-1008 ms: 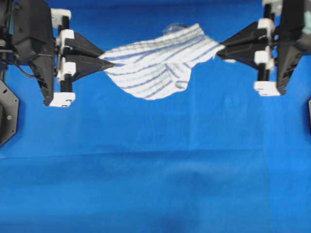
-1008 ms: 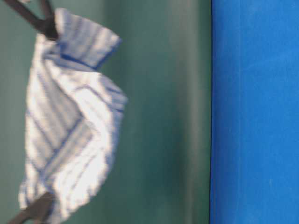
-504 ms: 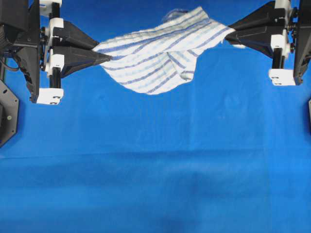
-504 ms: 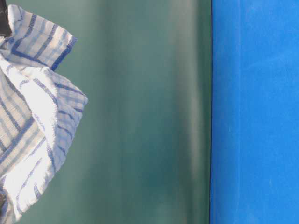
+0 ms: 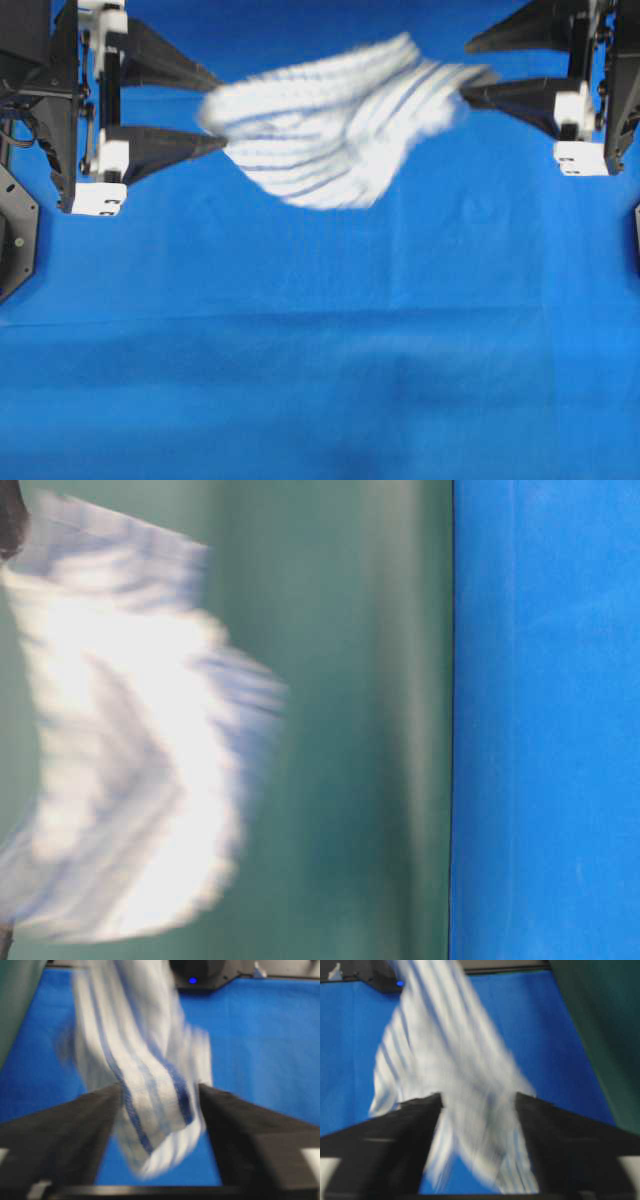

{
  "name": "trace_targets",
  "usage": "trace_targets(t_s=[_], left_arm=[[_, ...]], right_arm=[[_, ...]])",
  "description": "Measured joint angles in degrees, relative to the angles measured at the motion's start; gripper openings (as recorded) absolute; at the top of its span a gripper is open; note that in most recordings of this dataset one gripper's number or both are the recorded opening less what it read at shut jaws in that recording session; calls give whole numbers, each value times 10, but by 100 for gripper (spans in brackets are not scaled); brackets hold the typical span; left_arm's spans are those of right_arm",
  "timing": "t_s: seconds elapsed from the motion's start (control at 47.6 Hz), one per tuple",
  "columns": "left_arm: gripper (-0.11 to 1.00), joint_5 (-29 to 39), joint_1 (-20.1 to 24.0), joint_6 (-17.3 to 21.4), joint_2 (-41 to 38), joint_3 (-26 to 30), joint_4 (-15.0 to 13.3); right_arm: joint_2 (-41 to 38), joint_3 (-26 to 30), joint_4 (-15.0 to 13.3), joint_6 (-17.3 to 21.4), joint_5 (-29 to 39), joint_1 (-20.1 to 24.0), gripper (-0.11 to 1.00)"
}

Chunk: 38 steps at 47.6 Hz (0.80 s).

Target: Lift the towel with both arms.

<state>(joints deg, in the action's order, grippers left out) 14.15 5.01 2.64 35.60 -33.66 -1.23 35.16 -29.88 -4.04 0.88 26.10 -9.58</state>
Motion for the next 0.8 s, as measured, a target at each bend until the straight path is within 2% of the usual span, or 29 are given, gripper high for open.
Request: trace_targets(t_s=[0.084,0.126,0.399,0.567,0.798], left_arm=[[91,-2,-1,0,5,0,0],[93,-2,0,1,6,0,0],[93,-4,-6,0,-1,-11,0],[93,-18,-16,0,-31,-49,0],[93,-76,-32,-4,-93,-108,0]], right_arm=[[0,0,-4,0,0,0,66],[0,0,-4,1,0,0,65],[-6,-6,-6,6,0,0,66],[-28,-47,-2,7,-14,1,66],[-72,-112,5,18,-84,18,66]])
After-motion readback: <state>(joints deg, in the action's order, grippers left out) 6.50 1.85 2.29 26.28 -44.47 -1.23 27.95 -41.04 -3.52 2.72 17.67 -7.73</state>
